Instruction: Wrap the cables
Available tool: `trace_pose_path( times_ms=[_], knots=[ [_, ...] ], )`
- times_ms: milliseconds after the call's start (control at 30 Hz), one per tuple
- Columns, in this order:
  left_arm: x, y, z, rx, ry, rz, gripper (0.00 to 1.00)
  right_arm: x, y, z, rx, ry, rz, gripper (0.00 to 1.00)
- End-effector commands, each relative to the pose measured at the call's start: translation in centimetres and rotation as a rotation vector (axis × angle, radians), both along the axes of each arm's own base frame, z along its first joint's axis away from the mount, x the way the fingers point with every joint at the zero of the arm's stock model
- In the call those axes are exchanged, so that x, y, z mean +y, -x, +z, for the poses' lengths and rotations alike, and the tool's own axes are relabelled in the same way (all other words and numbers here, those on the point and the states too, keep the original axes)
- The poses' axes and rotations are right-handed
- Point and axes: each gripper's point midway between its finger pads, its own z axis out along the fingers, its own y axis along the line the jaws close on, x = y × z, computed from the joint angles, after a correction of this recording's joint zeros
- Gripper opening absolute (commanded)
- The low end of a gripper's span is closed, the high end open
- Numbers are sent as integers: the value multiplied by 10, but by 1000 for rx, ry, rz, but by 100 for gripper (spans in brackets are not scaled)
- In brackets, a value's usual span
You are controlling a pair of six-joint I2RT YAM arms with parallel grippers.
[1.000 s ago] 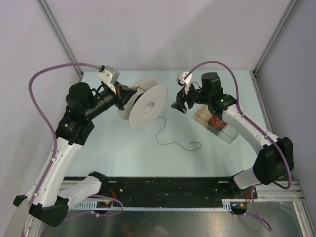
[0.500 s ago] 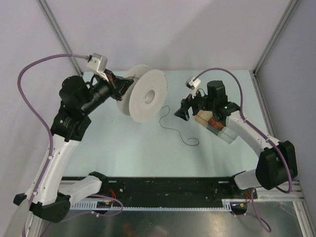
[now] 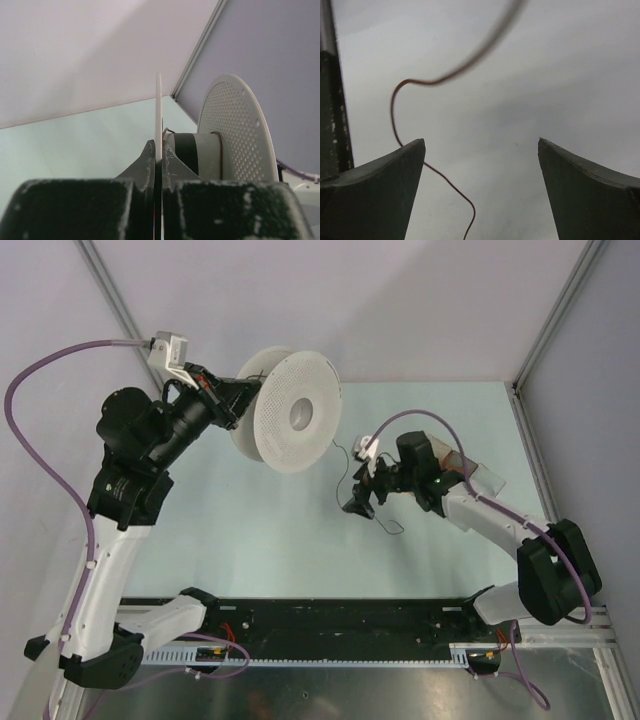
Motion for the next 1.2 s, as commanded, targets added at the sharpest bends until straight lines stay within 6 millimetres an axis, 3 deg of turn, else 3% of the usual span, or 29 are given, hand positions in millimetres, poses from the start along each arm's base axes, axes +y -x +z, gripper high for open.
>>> trace_pose_path(
  times_ms=[0, 133, 300, 400, 600, 700, 800, 1000, 1167],
  knots=[
    [3, 22, 49, -110, 109, -31, 0, 41, 19, 11, -141, -77, 184, 99],
    [5, 23, 49, -116, 107, -28, 0, 61, 32, 5, -170, -99, 275, 96],
    [6, 22, 49, -122, 98, -19, 0, 60, 42, -11, -178, -53, 335, 89],
    [5, 23, 48, -125, 90, -26, 0, 48, 27, -12, -166, -40, 250, 89],
    [5, 24, 43, -125, 79, -32, 0, 9, -21, 15, -218, -65, 29, 91],
    [4, 22, 42, -124, 78, -30, 0, -10, -26, 22, -234, -48, -10, 93],
    [4, 21, 42, -123, 78, -27, 0, -19, -19, 27, -236, -38, 3, 93],
    [5, 15, 39, -109, 85, -14, 0, 8, 17, 31, -262, -51, 133, 95],
    [4, 13, 36, -101, 87, -10, 0, 46, 38, 16, -275, -66, 231, 94]
  ],
)
